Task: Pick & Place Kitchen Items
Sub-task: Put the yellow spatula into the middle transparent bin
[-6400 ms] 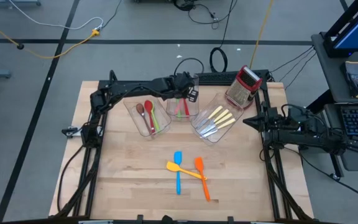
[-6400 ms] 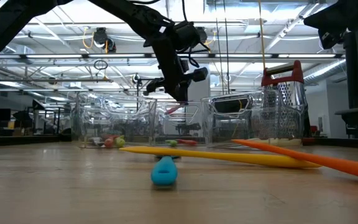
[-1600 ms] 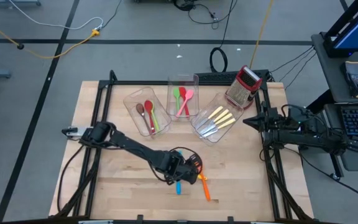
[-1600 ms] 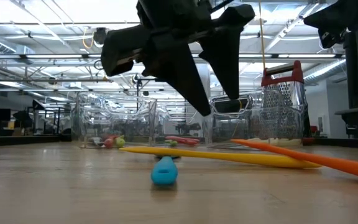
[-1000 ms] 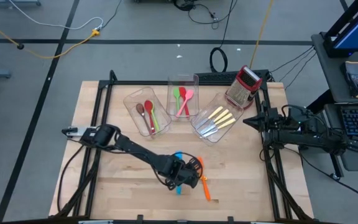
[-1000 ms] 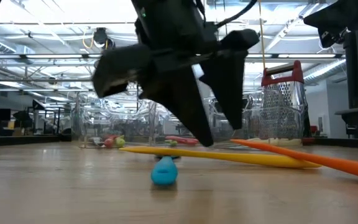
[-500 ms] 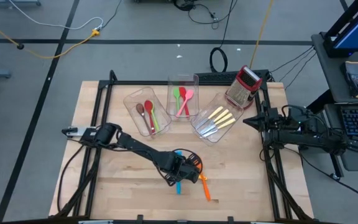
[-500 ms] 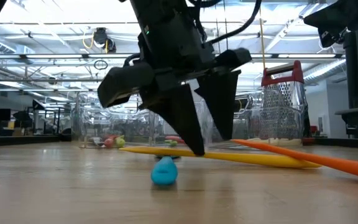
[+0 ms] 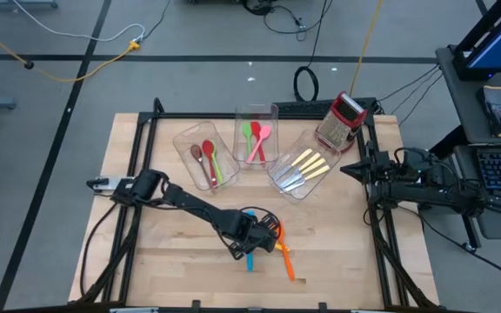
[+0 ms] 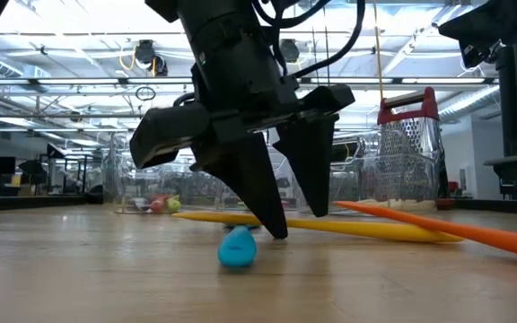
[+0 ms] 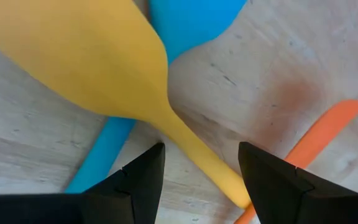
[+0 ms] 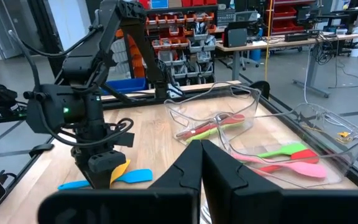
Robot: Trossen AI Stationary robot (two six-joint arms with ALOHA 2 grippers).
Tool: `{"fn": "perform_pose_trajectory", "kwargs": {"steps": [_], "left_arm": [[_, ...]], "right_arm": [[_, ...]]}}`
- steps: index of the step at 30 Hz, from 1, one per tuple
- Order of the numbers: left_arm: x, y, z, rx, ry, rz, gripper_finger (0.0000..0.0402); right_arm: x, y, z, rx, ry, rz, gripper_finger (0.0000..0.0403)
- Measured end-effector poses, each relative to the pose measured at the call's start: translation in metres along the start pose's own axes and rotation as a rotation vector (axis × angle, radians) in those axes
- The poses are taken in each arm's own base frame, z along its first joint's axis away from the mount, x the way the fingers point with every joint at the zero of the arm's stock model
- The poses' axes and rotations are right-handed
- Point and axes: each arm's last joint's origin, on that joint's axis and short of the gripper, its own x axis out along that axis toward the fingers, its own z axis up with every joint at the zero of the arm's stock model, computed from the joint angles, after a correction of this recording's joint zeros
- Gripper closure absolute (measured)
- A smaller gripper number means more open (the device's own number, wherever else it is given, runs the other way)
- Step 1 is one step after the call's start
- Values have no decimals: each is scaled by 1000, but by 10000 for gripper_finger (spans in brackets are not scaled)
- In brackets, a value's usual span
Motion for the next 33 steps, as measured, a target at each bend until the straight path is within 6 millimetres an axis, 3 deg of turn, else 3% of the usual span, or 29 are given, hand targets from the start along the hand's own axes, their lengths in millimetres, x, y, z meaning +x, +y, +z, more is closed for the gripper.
{"fn": "perform_pose_trajectory", "kwargs": {"steps": [9,20,33], "left_arm": [[2,1,6,10,-25,36,193],[4,1,8,12,-46,27,292],[4,0,9,16,-89,-22,328]], "right_arm": [[0,0,0,2,0,0,403],[0,0,0,3,0,0,403],[0,0,0,3,0,0,403]]}}
